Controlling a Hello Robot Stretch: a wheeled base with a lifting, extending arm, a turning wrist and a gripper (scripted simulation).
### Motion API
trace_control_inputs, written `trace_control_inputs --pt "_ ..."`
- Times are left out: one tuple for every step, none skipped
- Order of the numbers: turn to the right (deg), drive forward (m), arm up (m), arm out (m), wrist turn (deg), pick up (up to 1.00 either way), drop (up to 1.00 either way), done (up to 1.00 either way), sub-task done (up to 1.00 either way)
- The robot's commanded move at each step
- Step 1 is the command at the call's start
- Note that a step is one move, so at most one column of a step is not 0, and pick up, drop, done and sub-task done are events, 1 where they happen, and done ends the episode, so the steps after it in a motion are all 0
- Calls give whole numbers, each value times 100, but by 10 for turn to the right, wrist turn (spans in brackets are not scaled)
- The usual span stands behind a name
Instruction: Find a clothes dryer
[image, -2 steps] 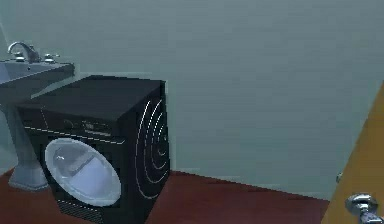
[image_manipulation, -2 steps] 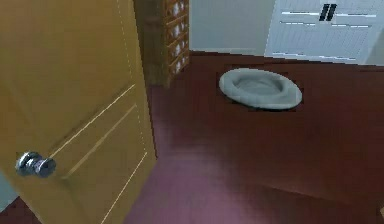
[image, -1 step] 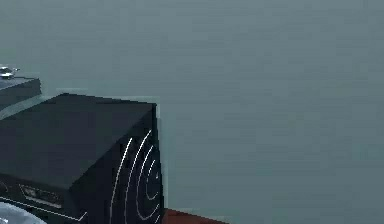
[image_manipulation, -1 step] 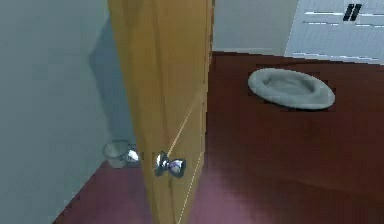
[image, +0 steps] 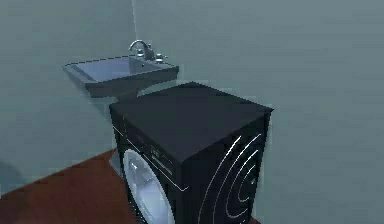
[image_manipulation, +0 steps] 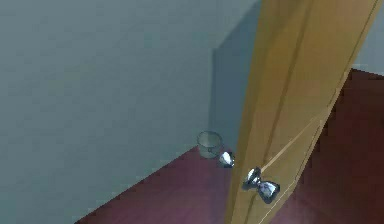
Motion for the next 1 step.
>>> trace_control_inputs --pt "0 0 0 0 0 0 0 100 0"
